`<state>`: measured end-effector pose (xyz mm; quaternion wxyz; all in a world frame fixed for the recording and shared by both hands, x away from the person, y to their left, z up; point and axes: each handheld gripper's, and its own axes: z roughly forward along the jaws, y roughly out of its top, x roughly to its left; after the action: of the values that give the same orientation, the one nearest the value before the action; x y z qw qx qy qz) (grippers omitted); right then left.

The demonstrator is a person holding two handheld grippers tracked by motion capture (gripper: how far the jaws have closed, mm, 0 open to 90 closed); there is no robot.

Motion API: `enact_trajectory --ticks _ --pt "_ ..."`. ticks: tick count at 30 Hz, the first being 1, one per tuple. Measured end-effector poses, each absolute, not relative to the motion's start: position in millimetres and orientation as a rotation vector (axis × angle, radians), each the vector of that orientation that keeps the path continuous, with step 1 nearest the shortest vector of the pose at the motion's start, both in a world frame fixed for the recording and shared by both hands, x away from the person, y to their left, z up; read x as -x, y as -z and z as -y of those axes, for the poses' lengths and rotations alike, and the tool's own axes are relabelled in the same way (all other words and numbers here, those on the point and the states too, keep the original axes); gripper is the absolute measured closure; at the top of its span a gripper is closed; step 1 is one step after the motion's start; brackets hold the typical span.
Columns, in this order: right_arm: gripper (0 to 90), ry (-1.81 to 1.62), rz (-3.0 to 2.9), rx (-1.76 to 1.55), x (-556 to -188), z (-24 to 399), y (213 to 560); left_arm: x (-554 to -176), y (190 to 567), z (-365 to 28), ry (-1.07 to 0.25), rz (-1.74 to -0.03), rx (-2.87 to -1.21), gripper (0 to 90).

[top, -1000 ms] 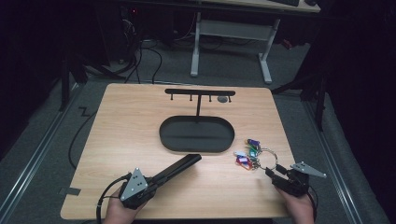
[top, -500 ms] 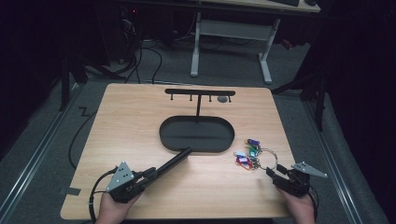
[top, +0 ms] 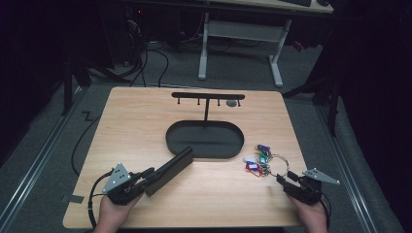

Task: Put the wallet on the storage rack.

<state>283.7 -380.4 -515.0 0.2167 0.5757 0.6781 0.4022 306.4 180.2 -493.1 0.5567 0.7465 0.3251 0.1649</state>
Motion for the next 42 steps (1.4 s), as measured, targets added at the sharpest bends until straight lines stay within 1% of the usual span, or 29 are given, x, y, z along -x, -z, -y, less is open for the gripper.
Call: enact_trajectory --ticks 5,9,14,16,17,28,32,37,40,42 --pt "45.1 -1.114 -1.881 -1.598 -283.6 379.8 515.0 -306.1 493.3 -180.8 -0.407 -0.772 -1.762 76.7" --pt "45.2 -1.114 -1.882 -1.598 -283.7 379.6 515.1 -306.6 493.5 -182.1 -0.402 -0.781 -1.761 70.2" --pt "45.1 -1.114 -1.880 -1.595 -283.8 380.1 515.1 -306.4 493.3 -182.2 -0.398 -0.776 -1.766 65.6" --pt "45.2 -1.115 -1.880 -1.596 -283.8 380.2 515.2 -306.0 493.8 -180.6 -0.403 -0.772 -1.789 64.2" --pt "45.2 -1.116 -1.880 -1.596 -283.8 380.3 515.2 -305.2 496.8 -176.5 -0.431 -0.759 -1.840 63.4" --pt "45.5 -1.116 -1.887 -1.598 -283.4 379.4 515.8 -303.8 499.8 -165.4 -0.510 -0.718 -1.946 59.9" --pt "45.7 -1.117 -1.880 -1.603 -281.4 380.6 515.4 -308.3 503.8 -162.3 -0.519 -0.717 -2.019 57.3" --pt "45.9 -1.116 -1.882 -1.592 -278.4 380.7 514.8 -309.7 500.4 -161.0 -0.541 -0.718 -2.045 52.5" --pt "45.9 -1.112 -1.878 -1.597 -276.9 382.0 515.0 -309.7 495.0 -159.6 -0.536 -0.713 -2.065 52.4" --pt "46.2 -1.117 -1.872 -1.599 -275.1 384.1 514.7 -309.3 488.1 -157.0 -0.513 -0.704 -2.100 54.8"
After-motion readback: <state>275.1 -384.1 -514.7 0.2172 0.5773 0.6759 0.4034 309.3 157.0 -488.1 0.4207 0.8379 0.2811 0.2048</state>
